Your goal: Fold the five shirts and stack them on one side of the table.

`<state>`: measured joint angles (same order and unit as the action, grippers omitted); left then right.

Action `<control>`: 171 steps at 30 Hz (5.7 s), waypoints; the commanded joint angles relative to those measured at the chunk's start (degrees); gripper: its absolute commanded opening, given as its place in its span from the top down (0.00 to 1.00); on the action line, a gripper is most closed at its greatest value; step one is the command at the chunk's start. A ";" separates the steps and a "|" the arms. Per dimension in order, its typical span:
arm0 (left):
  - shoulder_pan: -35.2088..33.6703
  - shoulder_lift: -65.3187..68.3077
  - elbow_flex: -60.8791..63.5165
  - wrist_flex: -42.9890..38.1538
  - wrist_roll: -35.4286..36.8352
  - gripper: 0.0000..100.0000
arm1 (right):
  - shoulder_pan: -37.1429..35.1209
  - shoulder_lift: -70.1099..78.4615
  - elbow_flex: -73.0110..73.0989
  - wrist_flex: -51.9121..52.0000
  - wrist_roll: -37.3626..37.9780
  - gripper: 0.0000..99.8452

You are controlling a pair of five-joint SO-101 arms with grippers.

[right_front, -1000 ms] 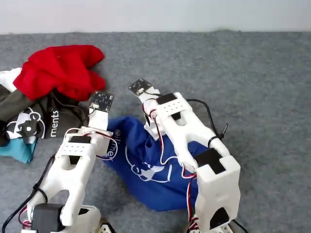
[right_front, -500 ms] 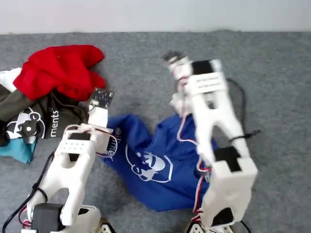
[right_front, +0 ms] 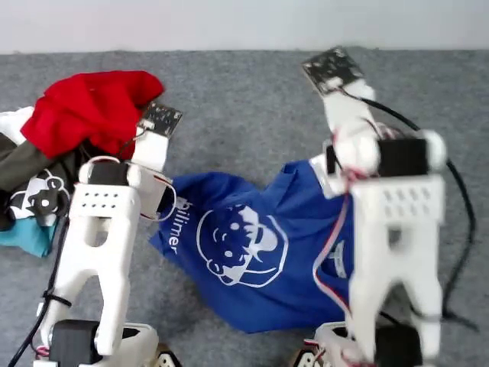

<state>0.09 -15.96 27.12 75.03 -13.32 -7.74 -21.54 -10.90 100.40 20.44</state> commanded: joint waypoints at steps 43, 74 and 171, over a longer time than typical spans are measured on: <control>0.35 0.35 -15.08 14.42 -1.67 0.98 | -9.89 -3.82 27.43 -22.73 -0.26 0.86; 0.44 0.35 -10.59 10.02 -1.67 0.98 | -18.86 45.23 15.56 -34.15 -4.31 0.81; 19.34 -26.55 -19.74 19.60 -1.67 0.98 | 24.84 -22.99 -27.60 1.89 1.41 0.99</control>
<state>19.52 -41.98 0.31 98.15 -14.29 16.97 -49.05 -44.57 100.31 22.64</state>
